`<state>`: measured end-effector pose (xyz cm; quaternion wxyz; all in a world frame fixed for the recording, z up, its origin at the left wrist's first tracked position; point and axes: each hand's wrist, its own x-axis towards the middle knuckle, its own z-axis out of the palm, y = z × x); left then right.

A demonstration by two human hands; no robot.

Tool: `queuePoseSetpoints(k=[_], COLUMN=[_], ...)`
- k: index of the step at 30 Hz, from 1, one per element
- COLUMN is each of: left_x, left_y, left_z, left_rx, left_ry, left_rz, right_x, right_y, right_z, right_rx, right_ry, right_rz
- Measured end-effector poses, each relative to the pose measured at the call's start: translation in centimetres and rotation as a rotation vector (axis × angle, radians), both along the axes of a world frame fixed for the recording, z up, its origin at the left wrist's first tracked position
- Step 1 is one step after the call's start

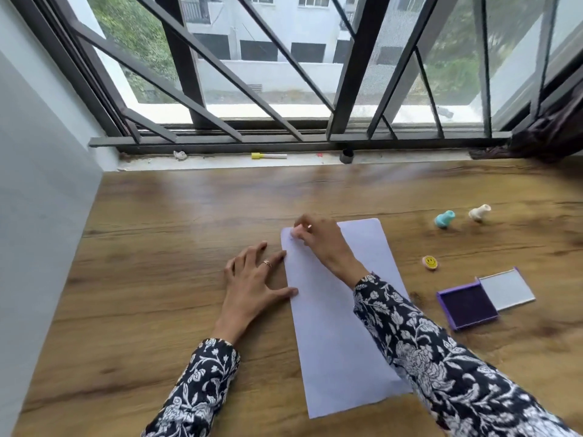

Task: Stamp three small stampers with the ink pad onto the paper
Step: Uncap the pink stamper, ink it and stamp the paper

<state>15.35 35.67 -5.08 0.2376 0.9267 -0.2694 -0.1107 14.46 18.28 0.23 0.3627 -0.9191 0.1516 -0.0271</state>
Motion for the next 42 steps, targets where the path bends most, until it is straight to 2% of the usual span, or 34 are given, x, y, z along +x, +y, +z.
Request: queuePoseSetpoints(k=[2, 5, 8, 12, 18, 22, 28, 33, 35, 39, 42], left_x=[0.1, 0.1, -0.5, -3.0, -8.2, -9.6, -10.0, -10.0, -10.3, -11.5, -11.9], left_y=[0.0, -0.1, -0.9, -4.6, -14.8, -20.8, -26.0, -26.6, -26.6, -26.5, -26.7], left_z=[0.1, 0.3, 0.9, 2.2, 3.4, 3.5, 3.8, 3.5, 3.6, 4.1, 4.7], left_rx=[0.014, 0.054, 0.068, -0.036, -0.216, -0.277, -0.189, -0.176, -0.304, -0.809, -0.995], left_ry=[0.007, 0.038, 0.034, -0.114, -0.159, 0.028, 0.101, 0.111, 0.261, 0.878, 1.110], left_rz=[-0.007, -0.013, 0.040, 0.085, -0.098, -0.157, -0.336, -0.291, -0.179, 0.073, 0.119], right_x=[-2.1, -6.1, -10.3, -15.4, -20.4, -21.5, -21.5, -21.6, -21.6, -21.1, -20.7], right_y=[-1.6, -5.3, -9.3, -14.0, -19.4, -21.6, -22.5, -22.4, -22.4, -22.8, -23.1], right_z=[0.5, 1.2, 2.0, 2.1, 1.8, 1.5, 1.0, 0.8, 0.9, 1.5, 2.2], right_rx=[0.428, 0.806, 0.978, 1.079, 1.083, 1.030, 1.018, 1.080, 1.064, 0.910, 0.670], right_ry=[-0.089, -0.150, -0.180, -0.207, -0.229, -0.222, -0.177, -0.203, -0.198, -0.224, -0.229], right_rz=[-0.255, -0.410, -0.457, -0.537, -0.596, -0.579, -0.521, -0.490, -0.452, -0.367, -0.292])
